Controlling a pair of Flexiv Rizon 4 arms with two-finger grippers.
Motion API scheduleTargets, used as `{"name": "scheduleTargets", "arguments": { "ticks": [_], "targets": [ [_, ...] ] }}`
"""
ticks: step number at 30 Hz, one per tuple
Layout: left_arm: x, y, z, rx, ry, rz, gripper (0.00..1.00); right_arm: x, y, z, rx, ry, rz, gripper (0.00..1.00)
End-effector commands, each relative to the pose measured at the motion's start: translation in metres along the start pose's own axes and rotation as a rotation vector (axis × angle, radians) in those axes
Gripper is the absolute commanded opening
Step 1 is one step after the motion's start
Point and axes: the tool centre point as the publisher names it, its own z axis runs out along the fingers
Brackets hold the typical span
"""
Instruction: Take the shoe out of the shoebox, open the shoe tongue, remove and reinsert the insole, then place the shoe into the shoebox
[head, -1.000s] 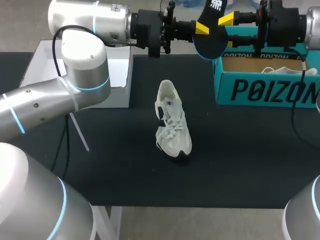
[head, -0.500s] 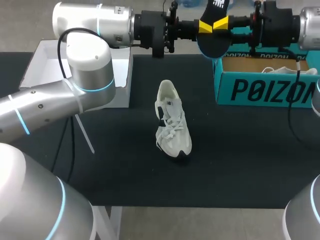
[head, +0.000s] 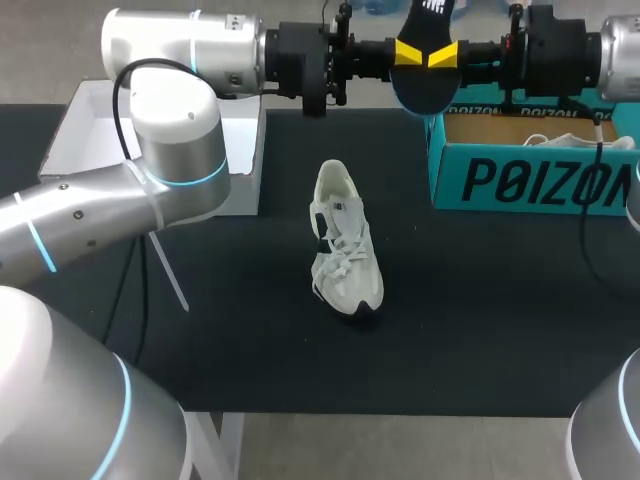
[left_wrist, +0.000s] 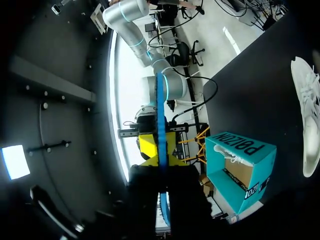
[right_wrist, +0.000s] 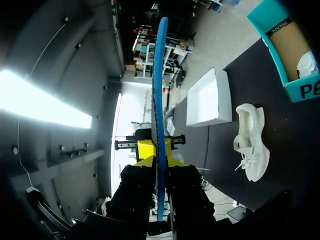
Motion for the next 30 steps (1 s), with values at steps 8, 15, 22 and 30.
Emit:
{"name": "scheduleTargets", "arguments": {
  "ticks": [8, 15, 22, 30],
  "targets": [
    [0.003, -0.003, -0.001, -0.010, -0.011, -0.017, 1.00, -0.001, -0.002, 0.002, 0.009, -0.005, -0.001, 0.00],
    [-0.004, -0.011, -0.037, -0.070, -0.048, -0.043, 1.00, 0.003, -0.002, -0.002, 0.002, -0.006, -0.016, 0.00],
    [-0.002, -0.042, -0.080, -0.067, 0.069, -0.105, 1.00, 0.006, 0.001, -0.006, 0.000, -0.019, -0.032, 0.00],
    [0.003, -0.087, -0.130, -0.061, 0.168, -0.203, 1.00, 0.009, 0.003, -0.006, -0.005, -0.040, -0.041, 0.00]
  ]
}}
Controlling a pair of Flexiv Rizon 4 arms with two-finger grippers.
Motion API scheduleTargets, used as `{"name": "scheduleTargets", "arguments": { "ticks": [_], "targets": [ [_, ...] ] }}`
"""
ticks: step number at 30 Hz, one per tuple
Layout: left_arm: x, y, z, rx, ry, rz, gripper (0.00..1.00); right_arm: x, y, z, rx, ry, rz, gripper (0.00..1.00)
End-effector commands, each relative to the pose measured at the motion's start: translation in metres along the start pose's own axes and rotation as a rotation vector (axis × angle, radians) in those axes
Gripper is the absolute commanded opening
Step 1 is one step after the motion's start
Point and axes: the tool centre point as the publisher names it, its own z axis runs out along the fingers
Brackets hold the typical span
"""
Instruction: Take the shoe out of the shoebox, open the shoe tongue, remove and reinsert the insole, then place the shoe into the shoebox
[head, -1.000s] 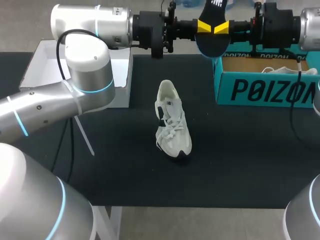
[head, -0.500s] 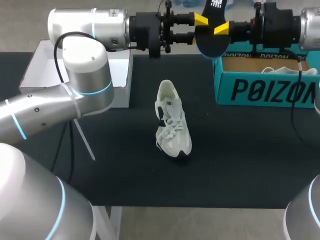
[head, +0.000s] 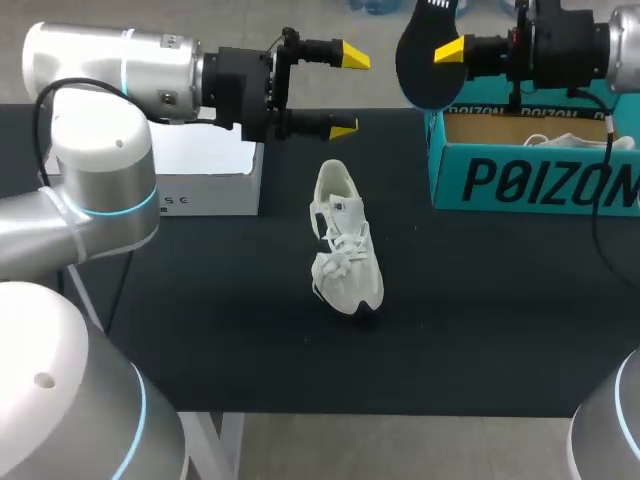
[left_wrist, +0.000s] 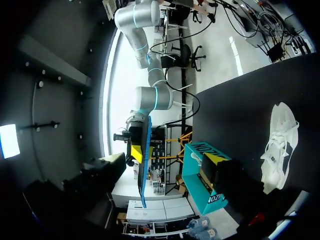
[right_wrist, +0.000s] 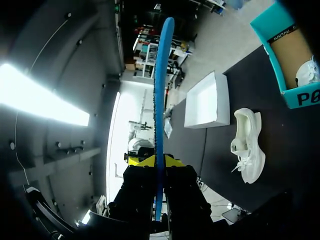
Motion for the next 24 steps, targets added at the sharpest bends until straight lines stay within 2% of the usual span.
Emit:
{"name": "scheduleTargets", "arguments": {
  "ticks": [1, 9, 15, 18, 24],
  "targets": [
    [0.000, -0.034, -0.061, -0.019, 0.060, -0.012, 1.00, 0.003, 0.000, 0.002, -0.002, -0.016, -0.001, 0.00],
    [0.009, -0.052, -0.108, 0.016, 0.189, -0.036, 1.00, 0.008, -0.006, 0.010, -0.009, -0.037, -0.012, 0.00],
    [0.020, -0.058, -0.144, 0.004, 0.239, -0.049, 1.00, 0.010, -0.014, 0.013, -0.039, -0.039, -0.003, 0.00],
    [0.022, -0.062, -0.154, 0.008, 0.273, -0.055, 1.00, 0.012, -0.016, 0.015, -0.052, -0.040, -0.006, 0.00],
    [0.026, -0.065, -0.184, -0.034, 0.321, -0.045, 1.00, 0.019, -0.018, 0.020, -0.076, -0.040, -0.016, 0.00]
  ]
}}
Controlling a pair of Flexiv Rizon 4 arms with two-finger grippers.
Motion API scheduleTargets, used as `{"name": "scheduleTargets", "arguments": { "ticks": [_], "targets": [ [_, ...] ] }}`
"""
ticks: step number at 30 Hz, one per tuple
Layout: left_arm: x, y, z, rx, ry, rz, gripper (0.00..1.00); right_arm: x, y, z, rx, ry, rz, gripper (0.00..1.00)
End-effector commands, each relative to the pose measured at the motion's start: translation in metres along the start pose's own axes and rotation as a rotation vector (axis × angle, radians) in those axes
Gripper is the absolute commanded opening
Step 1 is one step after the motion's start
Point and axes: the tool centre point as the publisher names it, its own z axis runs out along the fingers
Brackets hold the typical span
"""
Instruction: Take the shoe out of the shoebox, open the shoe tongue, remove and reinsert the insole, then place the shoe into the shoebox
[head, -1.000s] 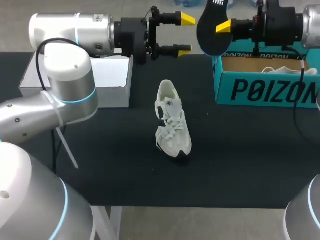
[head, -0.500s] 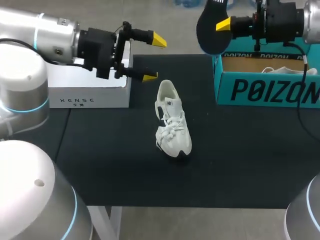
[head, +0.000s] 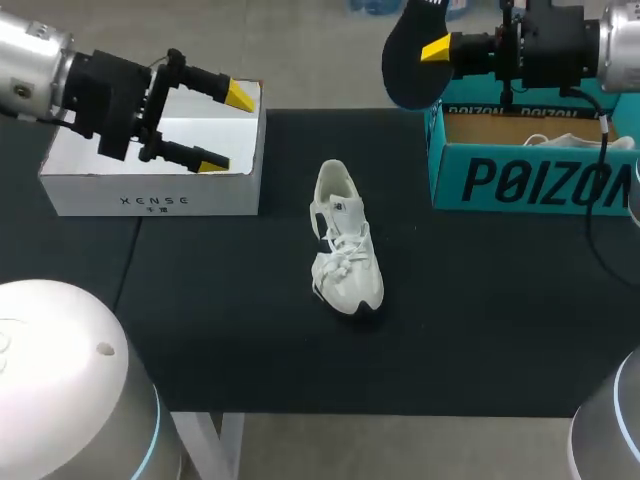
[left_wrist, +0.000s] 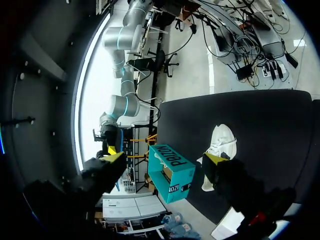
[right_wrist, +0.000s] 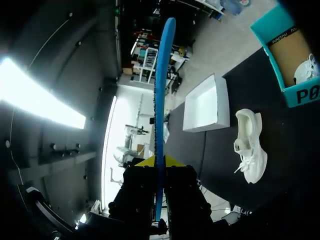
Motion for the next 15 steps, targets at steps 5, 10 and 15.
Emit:
{"name": "scheduleTargets", "arguments": {
  "ticks": [5, 10, 15],
  "targets": [
    [0.012, -0.011, -0.054, -0.058, 0.066, 0.034, 1.00, 0.005, -0.007, 0.007, -0.028, -0.008, -0.008, 0.00],
    [0.025, -0.009, -0.069, -0.113, 0.099, 0.047, 1.00, 0.008, -0.008, 0.008, -0.039, -0.010, -0.010, 0.00],
    [0.030, -0.011, -0.072, -0.137, 0.101, 0.019, 1.00, 0.012, -0.010, 0.009, -0.042, -0.012, -0.016, 0.00]
  ]
}}
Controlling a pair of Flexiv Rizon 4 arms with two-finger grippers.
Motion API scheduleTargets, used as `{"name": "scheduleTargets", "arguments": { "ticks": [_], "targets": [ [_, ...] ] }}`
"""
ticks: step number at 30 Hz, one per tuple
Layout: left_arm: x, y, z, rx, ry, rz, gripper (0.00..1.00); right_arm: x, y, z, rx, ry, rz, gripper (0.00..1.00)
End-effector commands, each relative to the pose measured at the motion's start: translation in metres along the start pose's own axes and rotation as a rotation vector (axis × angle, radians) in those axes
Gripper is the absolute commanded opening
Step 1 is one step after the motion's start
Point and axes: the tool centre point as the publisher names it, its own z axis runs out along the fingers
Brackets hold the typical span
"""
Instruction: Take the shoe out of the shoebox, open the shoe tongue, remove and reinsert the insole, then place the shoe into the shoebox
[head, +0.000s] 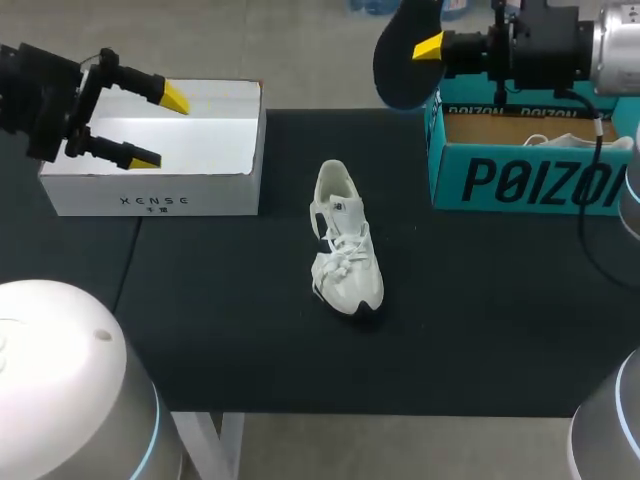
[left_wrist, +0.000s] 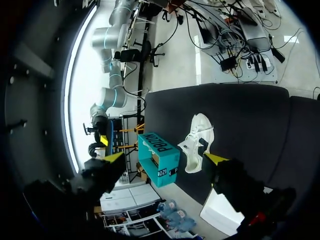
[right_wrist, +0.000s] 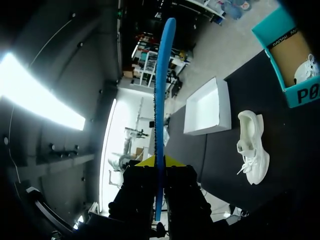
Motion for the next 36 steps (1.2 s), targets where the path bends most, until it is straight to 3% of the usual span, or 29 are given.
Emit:
{"name": "scheduleTargets", "arguments": {
  "ticks": [1, 12, 17, 20, 36],
  "targets": [
    [0.003, -0.008, -0.003, -0.026, -0.002, -0.018, 1.00, 0.002, -0.002, 0.001, -0.008, -0.007, 0.001, 0.00],
    [0.003, -0.008, -0.003, -0.026, -0.002, -0.018, 1.00, 0.001, -0.002, 0.011, 0.045, 0.049, -0.053, 0.00],
    [0.003, -0.008, -0.003, -0.026, -0.002, -0.018, 1.00, -0.002, 0.011, 0.020, 0.075, 0.057, -0.098, 0.00],
    [0.003, -0.008, -0.003, -0.026, -0.002, -0.018, 1.00, 0.002, 0.016, 0.021, 0.069, 0.019, -0.098, 0.00],
    [0.003, -0.008, -0.003, -0.026, -0.002, -0.018, 1.00, 0.001, 0.016, 0.028, 0.087, 0.053, -0.137, 0.00]
  ]
}}
